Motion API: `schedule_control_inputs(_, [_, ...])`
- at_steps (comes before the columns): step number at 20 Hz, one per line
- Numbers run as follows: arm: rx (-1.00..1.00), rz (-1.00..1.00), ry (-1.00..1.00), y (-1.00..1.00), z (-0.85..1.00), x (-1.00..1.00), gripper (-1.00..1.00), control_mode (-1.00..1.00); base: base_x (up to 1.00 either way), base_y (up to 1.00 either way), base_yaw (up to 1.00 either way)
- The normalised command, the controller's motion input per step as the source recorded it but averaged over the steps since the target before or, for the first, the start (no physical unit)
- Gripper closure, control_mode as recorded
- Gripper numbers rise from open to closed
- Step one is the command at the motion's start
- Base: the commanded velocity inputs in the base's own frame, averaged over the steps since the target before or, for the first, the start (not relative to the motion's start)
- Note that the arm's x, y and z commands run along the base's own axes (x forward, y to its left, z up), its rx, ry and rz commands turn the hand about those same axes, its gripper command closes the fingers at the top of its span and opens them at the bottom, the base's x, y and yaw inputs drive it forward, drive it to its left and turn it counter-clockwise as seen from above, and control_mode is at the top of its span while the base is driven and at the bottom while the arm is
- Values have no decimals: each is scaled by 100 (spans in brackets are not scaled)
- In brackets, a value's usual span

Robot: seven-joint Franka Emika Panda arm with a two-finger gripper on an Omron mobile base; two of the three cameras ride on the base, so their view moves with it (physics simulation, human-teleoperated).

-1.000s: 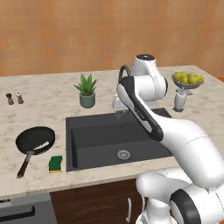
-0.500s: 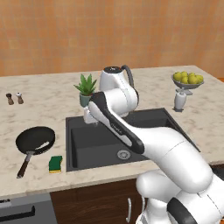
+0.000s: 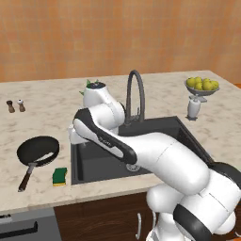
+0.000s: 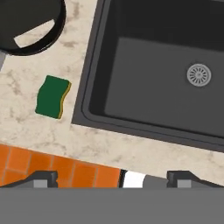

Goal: Pick the pan and sponge and place them into the sink. Then turn on the water.

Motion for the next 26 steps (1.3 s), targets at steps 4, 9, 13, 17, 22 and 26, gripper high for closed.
schedule_control_inputs(4, [0, 3, 11, 100, -39, 0, -100, -100, 0, 0, 0])
schedule_control_inputs(9, [0, 3, 12, 100, -36, 3, -100, -100, 0, 0, 0])
schedule_control_inputs(13, [0, 0, 8, 96, -38, 11, -100, -100, 0, 0, 0])
schedule_control_inputs(17, [0, 0, 1, 71, -25, 5, -100, -100, 0, 0, 0])
schedule_control_inputs(22, [-3, 0, 0, 6, -3, 1, -100, -100, 0, 0, 0])
schedule_control_inputs(26, [0, 0, 0, 28, -11, 10, -100, -100, 0, 0, 0])
